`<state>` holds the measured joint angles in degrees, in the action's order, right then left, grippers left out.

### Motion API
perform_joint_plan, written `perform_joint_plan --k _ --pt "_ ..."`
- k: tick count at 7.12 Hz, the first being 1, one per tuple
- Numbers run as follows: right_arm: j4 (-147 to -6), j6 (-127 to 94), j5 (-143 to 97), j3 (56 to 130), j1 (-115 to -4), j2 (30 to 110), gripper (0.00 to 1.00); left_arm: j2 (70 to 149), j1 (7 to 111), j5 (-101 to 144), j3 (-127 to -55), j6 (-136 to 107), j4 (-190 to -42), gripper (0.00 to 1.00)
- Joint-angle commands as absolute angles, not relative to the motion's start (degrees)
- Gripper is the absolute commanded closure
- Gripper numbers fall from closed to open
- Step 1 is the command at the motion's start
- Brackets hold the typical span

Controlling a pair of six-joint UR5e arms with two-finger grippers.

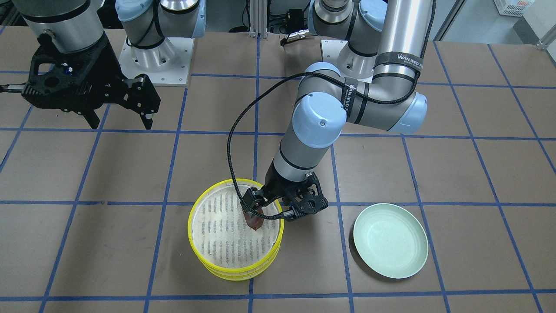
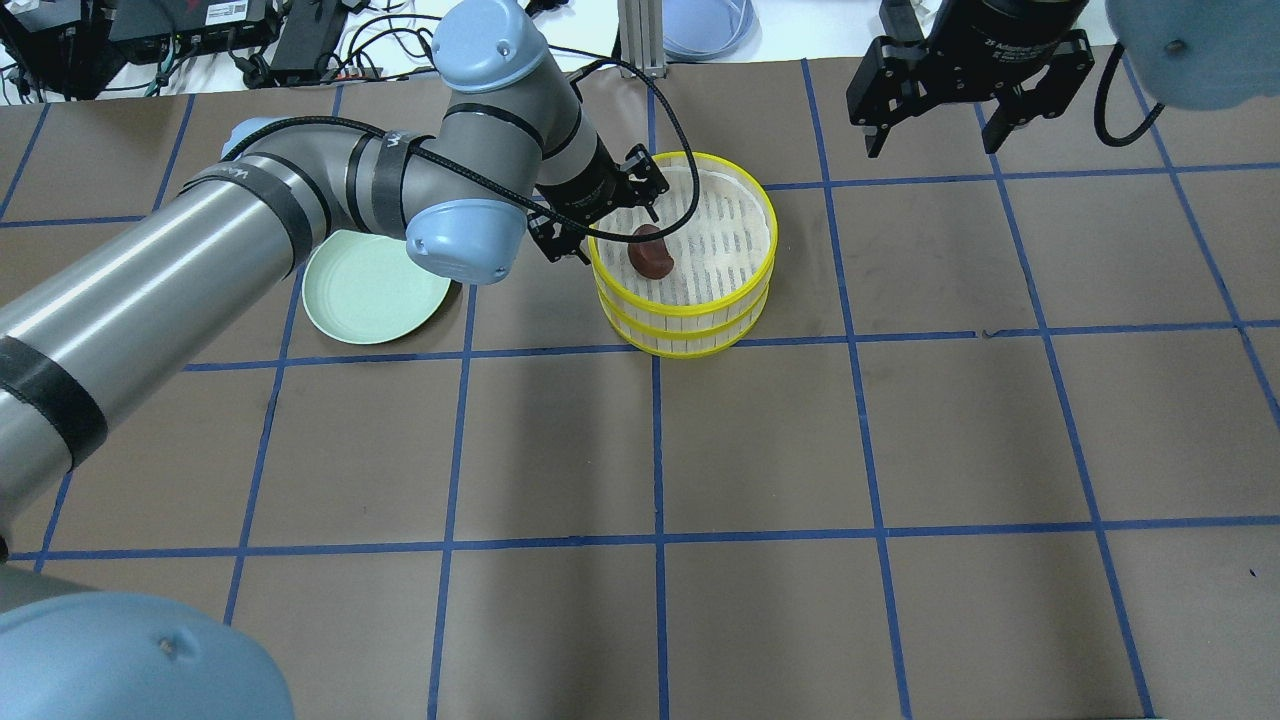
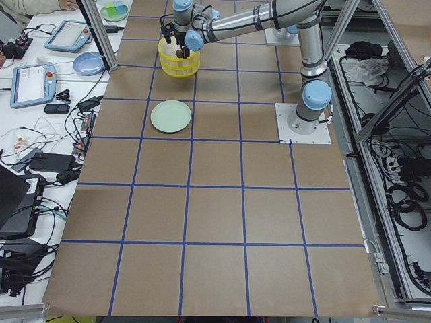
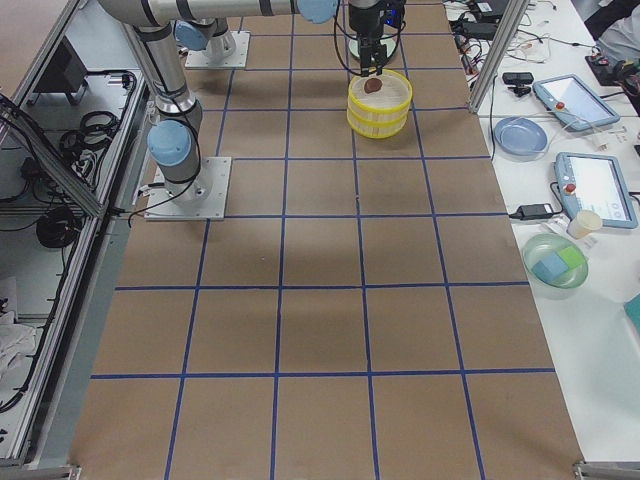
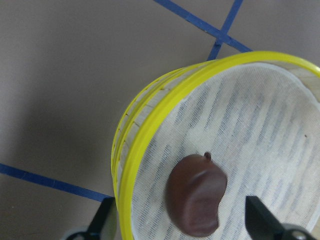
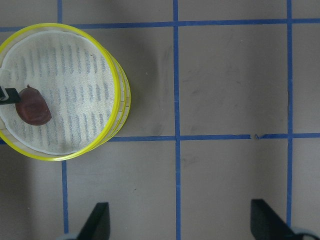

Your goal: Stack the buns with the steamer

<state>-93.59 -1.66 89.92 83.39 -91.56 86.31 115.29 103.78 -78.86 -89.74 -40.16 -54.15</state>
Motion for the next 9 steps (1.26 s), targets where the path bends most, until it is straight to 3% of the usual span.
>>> perform_joint_plan --k 1,6,9 --pt "-93.8 -1.8 91.4 83.3 -93.3 86.1 0.0 113.7 102.0 -79.8 -88.9 -37.5 -57.8 0.0" --pt "-93.7 -1.8 91.6 84.2 -93.1 86.1 0.0 103.3 84.7 -90.0 -88.5 -5.0 -71.0 0.0" --pt "-93.5 -1.8 91.7 84.3 -93.1 86.0 0.0 94.4 83.6 -91.0 -86.3 -2.1 -82.4 0.0"
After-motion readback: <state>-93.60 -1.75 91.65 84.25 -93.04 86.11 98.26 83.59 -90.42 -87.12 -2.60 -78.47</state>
